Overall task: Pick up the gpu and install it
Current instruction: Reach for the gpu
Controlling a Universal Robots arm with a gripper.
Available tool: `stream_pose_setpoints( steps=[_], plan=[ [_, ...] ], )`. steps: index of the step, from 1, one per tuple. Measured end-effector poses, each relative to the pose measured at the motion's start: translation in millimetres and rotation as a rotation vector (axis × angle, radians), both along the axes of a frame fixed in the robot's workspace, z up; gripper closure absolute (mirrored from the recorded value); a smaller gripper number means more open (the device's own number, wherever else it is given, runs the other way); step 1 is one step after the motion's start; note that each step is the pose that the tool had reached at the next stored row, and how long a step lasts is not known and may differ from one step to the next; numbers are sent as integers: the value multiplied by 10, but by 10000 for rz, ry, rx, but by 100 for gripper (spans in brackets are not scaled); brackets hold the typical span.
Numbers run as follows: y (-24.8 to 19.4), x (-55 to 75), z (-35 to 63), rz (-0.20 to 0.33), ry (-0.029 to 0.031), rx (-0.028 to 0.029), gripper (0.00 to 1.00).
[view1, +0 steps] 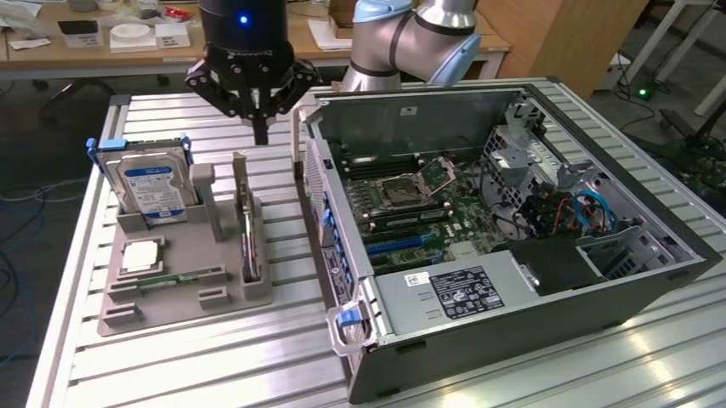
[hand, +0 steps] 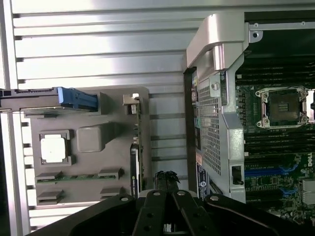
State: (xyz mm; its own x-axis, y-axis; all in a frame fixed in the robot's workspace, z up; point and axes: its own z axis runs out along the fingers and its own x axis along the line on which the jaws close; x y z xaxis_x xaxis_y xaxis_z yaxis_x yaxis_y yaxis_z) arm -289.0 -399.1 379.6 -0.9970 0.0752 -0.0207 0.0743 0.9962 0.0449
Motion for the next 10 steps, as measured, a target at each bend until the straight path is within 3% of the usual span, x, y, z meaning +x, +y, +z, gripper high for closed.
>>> stream_pose_setpoints(
  steps=[10],
  plan=[
    [-1,-188,-15,-1,3,0,89]
  ],
)
